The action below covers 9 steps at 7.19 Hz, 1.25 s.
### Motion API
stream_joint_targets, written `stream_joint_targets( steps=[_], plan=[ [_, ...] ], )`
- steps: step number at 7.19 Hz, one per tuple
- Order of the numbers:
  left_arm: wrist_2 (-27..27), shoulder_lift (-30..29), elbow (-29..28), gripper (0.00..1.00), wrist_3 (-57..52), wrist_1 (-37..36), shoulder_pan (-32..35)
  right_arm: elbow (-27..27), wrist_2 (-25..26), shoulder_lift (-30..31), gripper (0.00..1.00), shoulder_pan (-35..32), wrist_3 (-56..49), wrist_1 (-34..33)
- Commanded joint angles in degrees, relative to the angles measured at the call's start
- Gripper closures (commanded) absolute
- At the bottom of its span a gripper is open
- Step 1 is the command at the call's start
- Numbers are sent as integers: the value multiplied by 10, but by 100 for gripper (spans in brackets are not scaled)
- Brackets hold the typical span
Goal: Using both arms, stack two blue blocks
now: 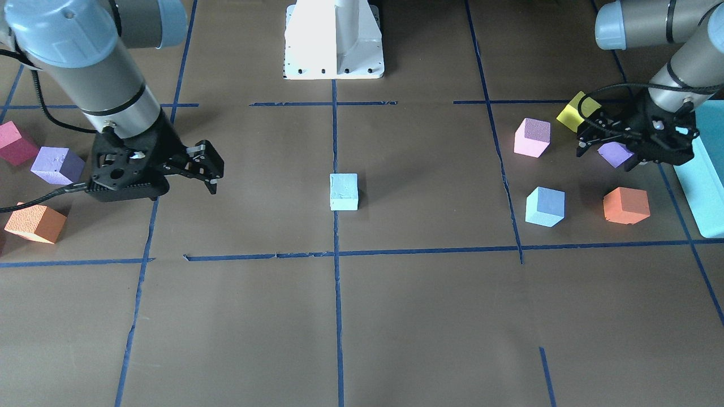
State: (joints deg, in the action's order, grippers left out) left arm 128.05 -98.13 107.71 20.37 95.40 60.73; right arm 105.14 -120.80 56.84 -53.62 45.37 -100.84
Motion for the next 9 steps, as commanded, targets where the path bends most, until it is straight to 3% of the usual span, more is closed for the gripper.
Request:
stream_joint_targets(
  steps=[1,2,3,4,9],
  plan=[
    [-15,-29,-40,0,10,4,-33,14,-30,37,0,-49,-59,1],
    [-67,-26,-44,0,37,26,-56,16,-41,50,0,-67,-88,1],
    [-86,-26,-75,0,66,69,-67,16,-46,67,0,-90,-130,1],
    [-88,-29,-107,0,94,118,-84,16,-46,82,0,-106,-164,0],
    [-83,-43,-145,0,114,125,-106,16,-47,112,0,-169,-262,-8]
  ],
)
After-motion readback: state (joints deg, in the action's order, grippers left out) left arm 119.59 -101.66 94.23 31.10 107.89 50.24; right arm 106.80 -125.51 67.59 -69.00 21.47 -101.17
